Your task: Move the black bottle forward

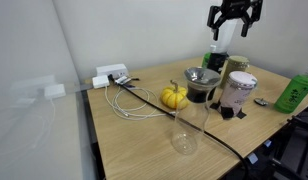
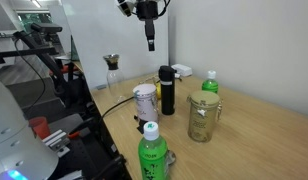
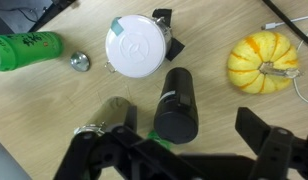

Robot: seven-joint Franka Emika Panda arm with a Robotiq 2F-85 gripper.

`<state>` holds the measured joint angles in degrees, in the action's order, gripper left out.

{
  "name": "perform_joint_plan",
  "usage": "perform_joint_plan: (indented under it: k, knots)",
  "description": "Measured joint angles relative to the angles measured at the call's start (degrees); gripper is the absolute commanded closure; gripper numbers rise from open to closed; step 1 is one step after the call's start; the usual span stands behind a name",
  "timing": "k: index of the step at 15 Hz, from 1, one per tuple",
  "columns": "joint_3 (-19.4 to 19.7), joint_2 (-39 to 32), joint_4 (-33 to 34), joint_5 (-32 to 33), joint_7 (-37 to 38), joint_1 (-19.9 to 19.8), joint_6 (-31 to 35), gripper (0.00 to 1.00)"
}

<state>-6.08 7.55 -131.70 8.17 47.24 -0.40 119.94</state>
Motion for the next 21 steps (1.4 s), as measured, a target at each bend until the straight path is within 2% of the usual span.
perform_joint_plan:
  k: [10,12,17,21]
  knots:
    - [0.0,-0.1,0.1,-0.1,0.9,0.1,0.1,0.0]
    - [0.0,-1.2,0.1,-0.3,3.2,0.2,0.9,0.0]
    - [0.1,-5.7,0.1,0.6,12.1,0.3,8.9,0.0]
    - [0.2,-8.2,0.1,2.1,17.4,0.5,12.0,0.0]
